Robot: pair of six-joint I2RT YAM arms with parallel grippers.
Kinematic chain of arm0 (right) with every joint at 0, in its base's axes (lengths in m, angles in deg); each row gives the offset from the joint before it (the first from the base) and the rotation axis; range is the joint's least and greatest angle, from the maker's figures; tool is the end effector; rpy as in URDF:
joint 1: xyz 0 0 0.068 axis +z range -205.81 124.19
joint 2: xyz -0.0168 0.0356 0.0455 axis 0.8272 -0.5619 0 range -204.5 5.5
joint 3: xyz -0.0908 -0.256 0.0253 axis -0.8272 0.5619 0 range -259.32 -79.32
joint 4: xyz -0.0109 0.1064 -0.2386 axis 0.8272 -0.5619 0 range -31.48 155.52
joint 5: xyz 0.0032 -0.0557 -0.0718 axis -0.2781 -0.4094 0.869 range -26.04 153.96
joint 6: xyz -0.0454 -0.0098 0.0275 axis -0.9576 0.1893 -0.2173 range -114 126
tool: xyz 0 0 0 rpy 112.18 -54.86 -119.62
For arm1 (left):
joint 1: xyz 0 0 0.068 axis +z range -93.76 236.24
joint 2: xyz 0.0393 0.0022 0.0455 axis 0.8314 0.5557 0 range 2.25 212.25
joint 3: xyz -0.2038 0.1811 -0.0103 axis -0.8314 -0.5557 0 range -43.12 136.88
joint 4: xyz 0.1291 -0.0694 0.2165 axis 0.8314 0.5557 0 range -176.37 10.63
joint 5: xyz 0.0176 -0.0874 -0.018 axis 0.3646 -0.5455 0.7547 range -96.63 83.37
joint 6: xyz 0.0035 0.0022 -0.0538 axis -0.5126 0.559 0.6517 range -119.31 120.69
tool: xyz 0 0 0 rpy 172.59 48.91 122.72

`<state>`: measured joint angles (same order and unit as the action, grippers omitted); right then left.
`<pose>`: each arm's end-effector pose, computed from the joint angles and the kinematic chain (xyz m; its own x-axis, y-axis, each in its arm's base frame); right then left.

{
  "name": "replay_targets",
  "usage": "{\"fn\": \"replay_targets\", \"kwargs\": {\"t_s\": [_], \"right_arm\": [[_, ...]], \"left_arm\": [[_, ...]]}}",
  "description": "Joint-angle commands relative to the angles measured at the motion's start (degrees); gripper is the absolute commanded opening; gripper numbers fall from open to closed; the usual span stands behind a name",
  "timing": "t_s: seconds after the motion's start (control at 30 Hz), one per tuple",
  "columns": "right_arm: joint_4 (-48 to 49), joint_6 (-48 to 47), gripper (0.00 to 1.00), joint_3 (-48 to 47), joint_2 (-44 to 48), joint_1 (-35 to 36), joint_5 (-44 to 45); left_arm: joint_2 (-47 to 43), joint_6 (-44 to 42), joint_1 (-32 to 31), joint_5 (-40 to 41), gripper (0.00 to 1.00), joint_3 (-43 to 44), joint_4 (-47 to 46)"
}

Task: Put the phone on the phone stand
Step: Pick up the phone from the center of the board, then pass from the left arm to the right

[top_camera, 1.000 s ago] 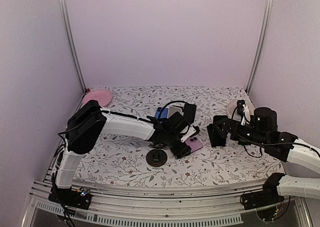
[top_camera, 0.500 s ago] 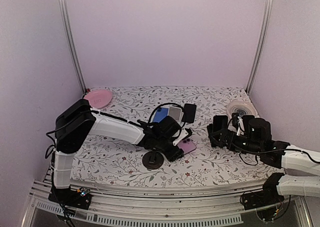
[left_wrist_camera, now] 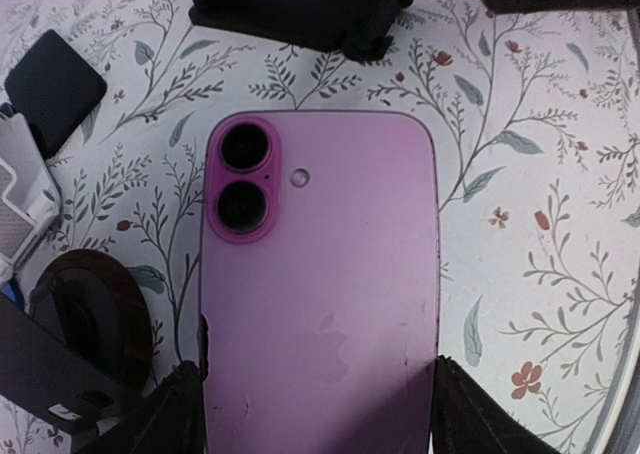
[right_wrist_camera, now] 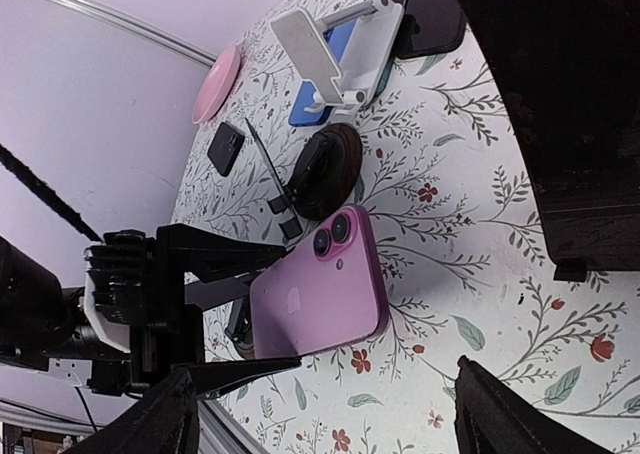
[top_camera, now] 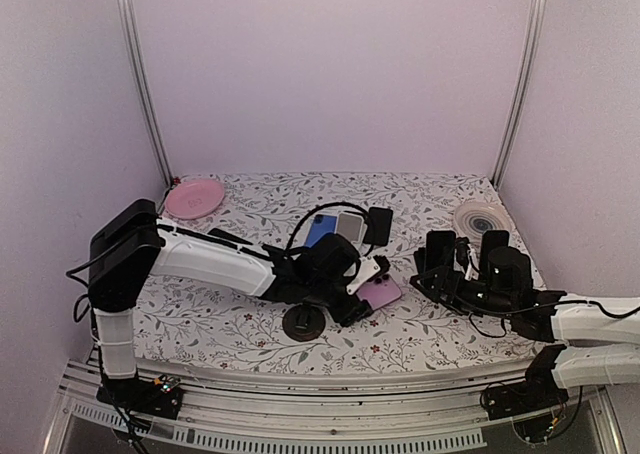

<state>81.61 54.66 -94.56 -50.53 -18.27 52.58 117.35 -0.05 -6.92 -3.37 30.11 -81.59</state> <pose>0.1512 0.1252 0.1722 -0.7741 0.3335 -0.5382 -0.2397 0.6324 0.7366 0.1958 -0.3826 0.1540 -0.3171 0.6551 -0.6858 0.8774 0.4772 0.0501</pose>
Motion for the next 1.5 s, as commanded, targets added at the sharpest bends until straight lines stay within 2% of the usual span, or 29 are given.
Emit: {"fn": "replay_targets", "kwargs": {"t_s": [0.0, 0.3, 0.6, 0.83, 1.03, 1.1, 1.13, 1.2, 1.27, 1.37, 1.47], "right_arm": [[4.7, 2.1, 0.86, 0.8, -1.4, 1.1, 0.0], [8.3, 4.4, 0.77, 1.6, -2.2, 1.8, -0.9], [12.3, 7.3, 0.64, 2.3, -3.1, 2.8, -1.8], [15.1, 9.9, 0.45, 3.0, -2.9, 2.8, -3.2], [15.7, 11.1, 0.18, 3.1, -1.9, 2.8, -4.1], [15.7, 11.6, 0.07, 3.2, -1.3, 2.9, -4.2], [15.7, 11.7, 0.04, 3.3, -1.0, 2.9, -4.1], [15.6, 12.4, 0.03, 3.6, 0.0, 2.9, -3.6], [15.4, 13.0, 0.03, 4.0, 1.1, 2.9, -2.9], [13.9, 13.6, 0.03, 4.4, 3.1, 3.0, -1.3], [12.6, 14.4, 0.02, 4.7, 5.3, 2.9, 0.2]], "left_arm": [[-5.0, -1.7, -1.6, -0.3, 0.5, -0.5, -5.6], [-7.5, -3.0, -3.5, -0.8, 0.5, -0.3, -7.3], [-8.3, -3.4, -5.1, -0.8, 0.5, 0.4, -8.6], [-8.7, -3.3, -5.6, -0.3, 0.5, 0.1, -9.2], [-9.1, -3.1, -5.8, 0.0, 0.5, -0.7, -10.3], [-9.0, -2.9, -5.8, 0.5, 0.55, -0.8, -10.3], [-9.0, -2.8, -5.9, 0.7, 0.61, -0.9, -10.4], [-9.2, -2.7, -6.1, 1.9, 0.79, -1.2, -10.6], [-9.5, -2.7, -6.4, 3.0, 0.9, -1.8, -11.0], [-9.9, -2.9, -7.2, 5.7, 0.96, -2.7, -11.5], [-10.1, -3.7, -8.6, 9.1, 0.97, -3.6, -12.0]]}}
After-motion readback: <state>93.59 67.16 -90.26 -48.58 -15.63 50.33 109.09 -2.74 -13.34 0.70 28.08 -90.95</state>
